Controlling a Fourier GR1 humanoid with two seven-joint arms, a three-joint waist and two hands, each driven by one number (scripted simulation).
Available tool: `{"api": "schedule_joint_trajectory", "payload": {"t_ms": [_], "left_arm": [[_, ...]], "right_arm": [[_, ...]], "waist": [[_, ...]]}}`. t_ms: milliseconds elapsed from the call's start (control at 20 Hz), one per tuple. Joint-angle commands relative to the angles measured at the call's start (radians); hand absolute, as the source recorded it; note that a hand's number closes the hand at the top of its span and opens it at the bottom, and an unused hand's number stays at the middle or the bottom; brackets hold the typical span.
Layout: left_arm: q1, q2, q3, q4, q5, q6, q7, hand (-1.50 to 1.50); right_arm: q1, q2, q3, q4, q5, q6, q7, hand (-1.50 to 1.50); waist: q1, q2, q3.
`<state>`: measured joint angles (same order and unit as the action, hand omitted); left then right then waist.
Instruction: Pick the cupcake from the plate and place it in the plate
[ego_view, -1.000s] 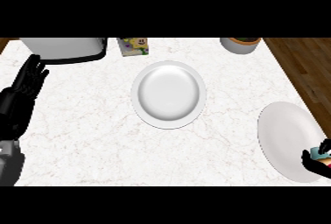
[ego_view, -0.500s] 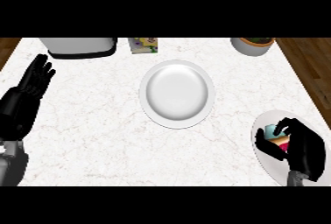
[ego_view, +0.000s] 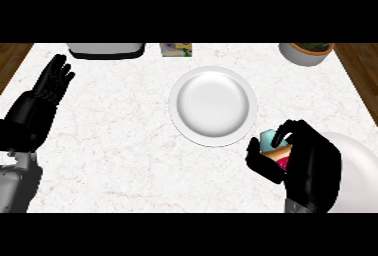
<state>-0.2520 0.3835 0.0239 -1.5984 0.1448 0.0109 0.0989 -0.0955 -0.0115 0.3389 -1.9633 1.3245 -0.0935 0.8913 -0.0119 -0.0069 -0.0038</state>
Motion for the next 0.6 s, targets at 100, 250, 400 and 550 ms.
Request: {"api": "schedule_joint_trajectory", "payload": {"t_ms": [100,250,400,550], "left_arm": [[0.0,-0.021,0.004,0.022,-0.006,-0.024,-0.045,0.0],[-0.045,-0.055,-0.028,0.035,-0.045,0.002,-0.028,0.0],[-0.016,-0.049,-0.027,0.02,-0.042,-0.014,-0.018,0.0],[-0.023,-0.042,-0.012,-0.025,-0.025,-0.023,0.021,0.0]], "right_arm": [[-0.338,0.011,0.102,0.099,-0.029,0.076,0.307,1.5],[-0.44,0.011,0.088,0.331,-0.1,-0.077,0.284,1.5],[-0.553,0.011,-0.043,0.464,-0.189,-0.114,0.242,1.5],[-0.572,0.011,-0.03,0.624,-0.196,-0.208,0.23,1.5]], "waist": [[0.028,0.009,0.003],[0.029,0.011,0.004],[0.037,0.013,0.004],[0.037,0.011,0.004]]}}
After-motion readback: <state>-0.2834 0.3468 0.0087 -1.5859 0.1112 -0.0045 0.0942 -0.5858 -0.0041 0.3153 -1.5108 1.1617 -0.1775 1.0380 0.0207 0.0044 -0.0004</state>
